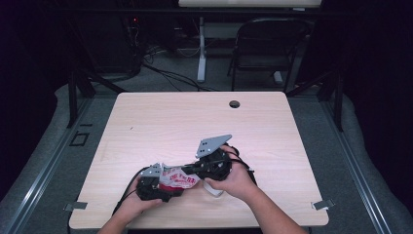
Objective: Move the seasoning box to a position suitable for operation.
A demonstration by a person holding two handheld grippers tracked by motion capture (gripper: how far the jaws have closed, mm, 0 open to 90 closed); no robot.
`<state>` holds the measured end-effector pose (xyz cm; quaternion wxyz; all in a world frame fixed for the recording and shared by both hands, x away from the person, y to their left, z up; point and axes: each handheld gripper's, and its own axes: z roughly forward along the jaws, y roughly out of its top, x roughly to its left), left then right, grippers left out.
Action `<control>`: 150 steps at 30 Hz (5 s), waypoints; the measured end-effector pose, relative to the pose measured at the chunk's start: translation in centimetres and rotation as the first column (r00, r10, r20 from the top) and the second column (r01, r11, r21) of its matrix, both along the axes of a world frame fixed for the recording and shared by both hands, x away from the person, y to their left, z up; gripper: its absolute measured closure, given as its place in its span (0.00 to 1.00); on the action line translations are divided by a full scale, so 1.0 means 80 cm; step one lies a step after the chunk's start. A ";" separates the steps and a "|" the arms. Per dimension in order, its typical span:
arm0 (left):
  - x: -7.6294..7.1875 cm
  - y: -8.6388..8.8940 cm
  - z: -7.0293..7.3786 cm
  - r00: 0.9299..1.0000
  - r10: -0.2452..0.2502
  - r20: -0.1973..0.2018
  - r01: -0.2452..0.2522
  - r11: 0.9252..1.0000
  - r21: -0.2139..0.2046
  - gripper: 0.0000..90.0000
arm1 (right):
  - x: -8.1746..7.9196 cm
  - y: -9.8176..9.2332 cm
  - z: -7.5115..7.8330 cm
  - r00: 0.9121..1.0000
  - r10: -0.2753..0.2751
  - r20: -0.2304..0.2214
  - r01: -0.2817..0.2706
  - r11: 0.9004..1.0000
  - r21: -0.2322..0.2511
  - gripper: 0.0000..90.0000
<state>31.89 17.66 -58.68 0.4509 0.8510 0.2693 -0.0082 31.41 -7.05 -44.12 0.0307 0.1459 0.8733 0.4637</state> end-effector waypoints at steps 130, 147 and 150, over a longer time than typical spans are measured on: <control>-0.027 -0.068 0.084 0.765 -0.020 0.643 -0.379 0.794 0.476 0.70 | -0.019 -0.080 -0.007 0.984 -0.176 -0.012 0.177 0.982 0.060 1.00; -0.030 -0.070 0.086 0.716 -0.004 0.698 -0.437 0.777 0.453 0.71 | -0.013 -0.087 -0.028 0.976 -0.215 -0.042 0.217 0.975 0.053 1.00; -0.030 -0.071 0.086 0.707 0.001 0.707 -0.447 0.775 0.446 0.71 | -0.012 -0.089 -0.030 0.974 -0.220 -0.043 0.222 0.974 0.045 1.00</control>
